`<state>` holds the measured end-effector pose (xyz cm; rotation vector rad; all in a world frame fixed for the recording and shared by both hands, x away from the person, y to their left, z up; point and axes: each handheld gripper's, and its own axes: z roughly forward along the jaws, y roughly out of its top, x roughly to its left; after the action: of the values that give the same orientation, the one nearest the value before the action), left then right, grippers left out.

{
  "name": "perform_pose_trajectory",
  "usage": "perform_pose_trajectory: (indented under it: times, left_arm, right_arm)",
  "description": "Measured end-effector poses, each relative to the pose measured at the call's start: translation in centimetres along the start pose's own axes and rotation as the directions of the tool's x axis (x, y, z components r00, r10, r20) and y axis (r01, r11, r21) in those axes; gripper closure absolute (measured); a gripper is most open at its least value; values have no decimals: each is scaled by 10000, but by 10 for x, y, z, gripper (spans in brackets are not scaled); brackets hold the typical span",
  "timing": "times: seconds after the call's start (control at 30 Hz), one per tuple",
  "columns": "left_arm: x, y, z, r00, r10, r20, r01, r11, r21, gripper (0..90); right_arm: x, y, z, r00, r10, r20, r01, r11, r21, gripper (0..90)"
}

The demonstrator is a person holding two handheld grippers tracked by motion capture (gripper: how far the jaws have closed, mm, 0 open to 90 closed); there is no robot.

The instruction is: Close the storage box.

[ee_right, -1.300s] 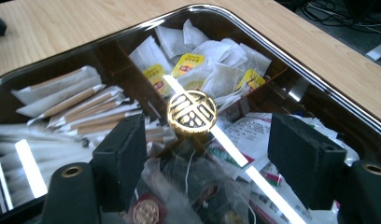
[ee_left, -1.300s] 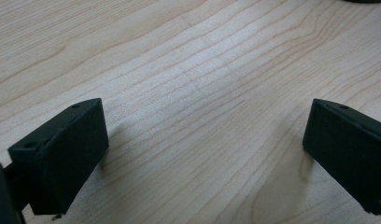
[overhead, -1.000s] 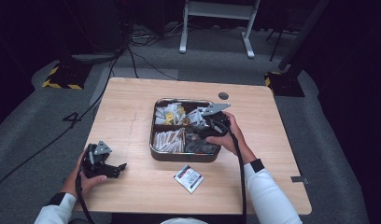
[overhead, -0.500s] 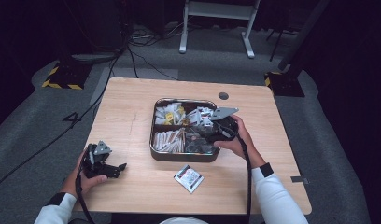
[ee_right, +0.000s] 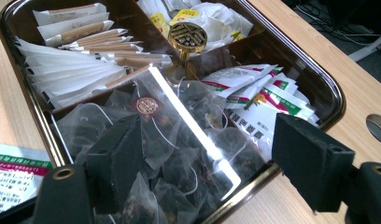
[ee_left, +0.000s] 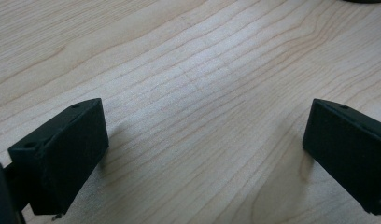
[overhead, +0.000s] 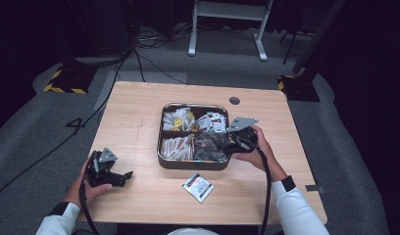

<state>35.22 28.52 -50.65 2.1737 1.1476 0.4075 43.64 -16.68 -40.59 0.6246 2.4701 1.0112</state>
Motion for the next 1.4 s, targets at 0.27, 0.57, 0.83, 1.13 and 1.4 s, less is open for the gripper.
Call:
perform_pose_trajectory:
  times: [0.27,0.57,0.83,1.13,1.4]
  left_arm:
    - [0,0,0,10000,1,2,-1,10000,1,5]
    - [0,0,0,10000,-1,2,1,10000,2,4]
    - [0,0,0,10000,1,0,-1,10000,1,5]
    - [0,0,0,10000,-1,2,1,10000,1,4]
    - [0,0,0,10000,0,2,0,10000,1,4]
  right_arm:
    - [-1,-10,-9,10000,10,50,-11,9999,108,250]
    - [-2,-23,-20,9998,32,178,-35,9999,141,246]
    - [-3,-39,-26,9993,61,379,-77,9991,420,244]
    - [-7,-60,-32,9984,226,524,-262,9973,687,239]
    - [-10,-79,-34,9973,293,674,-363,9938,1050,235]
